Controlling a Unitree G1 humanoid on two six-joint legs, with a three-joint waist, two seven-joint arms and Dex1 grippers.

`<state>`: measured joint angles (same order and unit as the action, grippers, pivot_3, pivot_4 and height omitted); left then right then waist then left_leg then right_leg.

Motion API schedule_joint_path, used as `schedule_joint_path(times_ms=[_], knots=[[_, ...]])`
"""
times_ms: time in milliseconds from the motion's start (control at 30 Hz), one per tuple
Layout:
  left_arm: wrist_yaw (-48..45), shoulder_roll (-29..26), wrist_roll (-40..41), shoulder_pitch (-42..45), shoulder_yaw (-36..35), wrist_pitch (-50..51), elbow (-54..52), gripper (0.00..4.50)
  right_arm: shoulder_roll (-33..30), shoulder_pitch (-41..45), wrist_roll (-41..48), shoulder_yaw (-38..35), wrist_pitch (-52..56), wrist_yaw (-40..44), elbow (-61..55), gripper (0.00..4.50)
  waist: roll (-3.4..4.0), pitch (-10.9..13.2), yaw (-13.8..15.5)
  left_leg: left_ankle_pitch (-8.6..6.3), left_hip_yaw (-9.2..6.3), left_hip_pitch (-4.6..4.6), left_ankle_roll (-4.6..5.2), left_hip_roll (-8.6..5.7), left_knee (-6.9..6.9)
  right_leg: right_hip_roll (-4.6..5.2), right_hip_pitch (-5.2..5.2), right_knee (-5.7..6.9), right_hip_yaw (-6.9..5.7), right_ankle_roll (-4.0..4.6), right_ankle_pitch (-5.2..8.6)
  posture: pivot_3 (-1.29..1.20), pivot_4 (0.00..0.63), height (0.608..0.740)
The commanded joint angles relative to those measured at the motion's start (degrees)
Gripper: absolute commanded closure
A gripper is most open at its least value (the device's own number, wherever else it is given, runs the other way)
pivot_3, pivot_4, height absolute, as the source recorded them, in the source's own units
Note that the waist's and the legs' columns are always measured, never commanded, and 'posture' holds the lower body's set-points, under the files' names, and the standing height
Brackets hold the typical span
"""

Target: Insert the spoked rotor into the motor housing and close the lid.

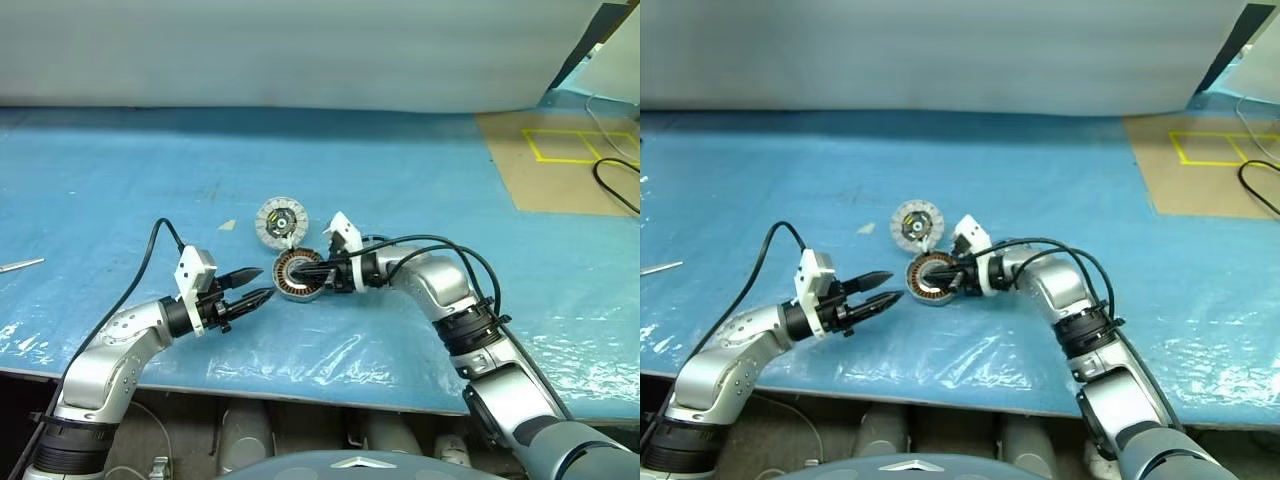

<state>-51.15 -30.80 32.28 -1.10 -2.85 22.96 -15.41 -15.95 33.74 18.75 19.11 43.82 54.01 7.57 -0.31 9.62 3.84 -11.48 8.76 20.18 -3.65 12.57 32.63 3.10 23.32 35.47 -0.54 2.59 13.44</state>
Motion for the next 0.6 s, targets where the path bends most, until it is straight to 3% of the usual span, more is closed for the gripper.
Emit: schedule_joint_path(times_ms=[33,267,467,600], knots=[[-0.3,-0.2,-0.2,-0.2,-0.1,-0.7,-1.1,1.91,0.5,0.7,-3.2,0.9,-2.8,-2.2,3.8,4.45,0.00,0.0,0.0,0.00,0.00,-0.02,0.00,0.00,0.00,0.00,-0.02,0.00,0.00,0.00,0.00,0.00,0.150,0.740],[-0.3,-0.1,-0.5,0.2,0.0,-1.0,-0.7,1.91,-0.3,0.1,-1.2,0.7,2.0,-0.6,4.3,4.45,-0.01,0.0,0.0,0.00,0.02,-0.16,0.00,-0.01,0.01,0.00,-0.13,0.02,0.03,0.00,0.00,0.00,0.150,0.740],[-0.3,0.3,-1.0,0.9,0.3,-1.4,0.0,1.91,-2.6,-1.7,-6.4,6.4,-1.3,-1.1,5.4,4.45,0.04,-0.1,0.1,0.00,0.02,-0.16,0.00,-0.08,0.00,0.06,-0.17,-0.03,0.03,0.00,0.00,0.00,0.150,0.740],[-0.4,0.3,-1.2,1.2,0.5,-1.7,0.3,1.91,-0.5,-1.0,-6.1,4.1,0.2,-4.0,8.5,4.45,0.03,-0.3,0.0,0.00,0.02,-0.30,0.01,-0.09,-0.02,0.07,-0.29,-0.03,0.05,-0.01,0.01,0.00,0.150,0.740]])
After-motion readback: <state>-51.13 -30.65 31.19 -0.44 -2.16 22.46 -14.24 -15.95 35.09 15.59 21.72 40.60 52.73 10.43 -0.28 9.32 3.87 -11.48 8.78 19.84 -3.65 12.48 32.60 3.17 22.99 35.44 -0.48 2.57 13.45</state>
